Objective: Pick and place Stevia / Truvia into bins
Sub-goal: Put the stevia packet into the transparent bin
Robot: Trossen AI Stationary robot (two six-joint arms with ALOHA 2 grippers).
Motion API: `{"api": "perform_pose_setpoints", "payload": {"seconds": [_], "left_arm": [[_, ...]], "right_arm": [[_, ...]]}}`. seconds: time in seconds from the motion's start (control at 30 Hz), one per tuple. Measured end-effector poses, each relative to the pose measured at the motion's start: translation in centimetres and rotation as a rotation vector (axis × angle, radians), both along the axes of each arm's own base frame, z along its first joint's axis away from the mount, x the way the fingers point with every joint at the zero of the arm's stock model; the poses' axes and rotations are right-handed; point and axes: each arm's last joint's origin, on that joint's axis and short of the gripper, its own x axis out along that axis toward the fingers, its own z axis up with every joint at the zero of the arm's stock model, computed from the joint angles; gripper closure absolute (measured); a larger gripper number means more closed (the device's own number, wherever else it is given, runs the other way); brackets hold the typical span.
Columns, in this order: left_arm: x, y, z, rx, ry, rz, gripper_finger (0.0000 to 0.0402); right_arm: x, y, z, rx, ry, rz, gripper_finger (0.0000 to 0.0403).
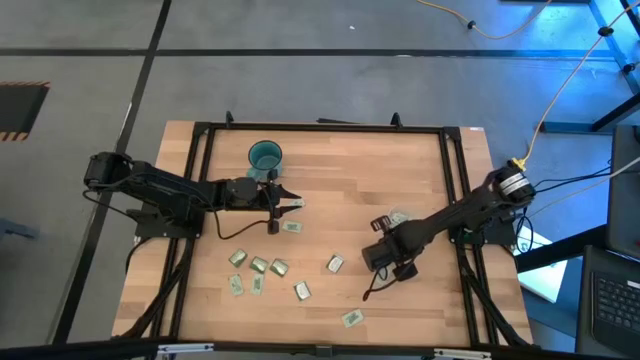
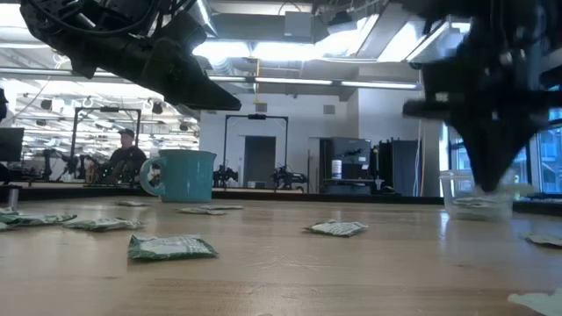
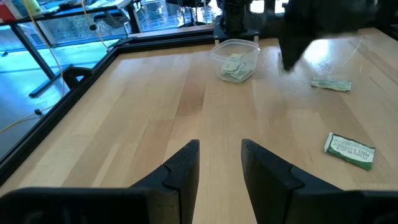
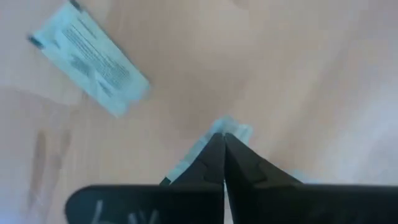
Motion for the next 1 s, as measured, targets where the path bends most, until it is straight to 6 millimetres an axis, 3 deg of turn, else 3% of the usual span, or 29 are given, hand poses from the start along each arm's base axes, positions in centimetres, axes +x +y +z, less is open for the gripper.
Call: {"api": "perform_pose_setpoints", "payload": {"seconds": [0.17, 0.33, 0.7, 1.0], "left_arm": [[0.0, 0.0, 0.0, 0.0, 0.0, 0.0, 0.0288], [0.0, 0.0, 0.0, 0.0, 0.0, 0.0, 0.0288], [0.0, 0.0, 0.0, 0.0, 0.0, 0.0, 0.0288], [0.0, 0.0, 0.0, 0.0, -0.001, 0.0, 0.0288]], "right_arm": [[-1.7, -1.3, 3.5, -0.136, -0.032, -0.084, 0.0401], [-3.0, -3.0, 5.1, -0.128, -0.08, -0.175, 0.0401], [-3.4, -6.3, 1.9, -0.139, -0.057, -0.193, 0.0401], [-3.6, -7.1, 0.9, -0.139, -0.05, -0.208, 0.0401]]}}
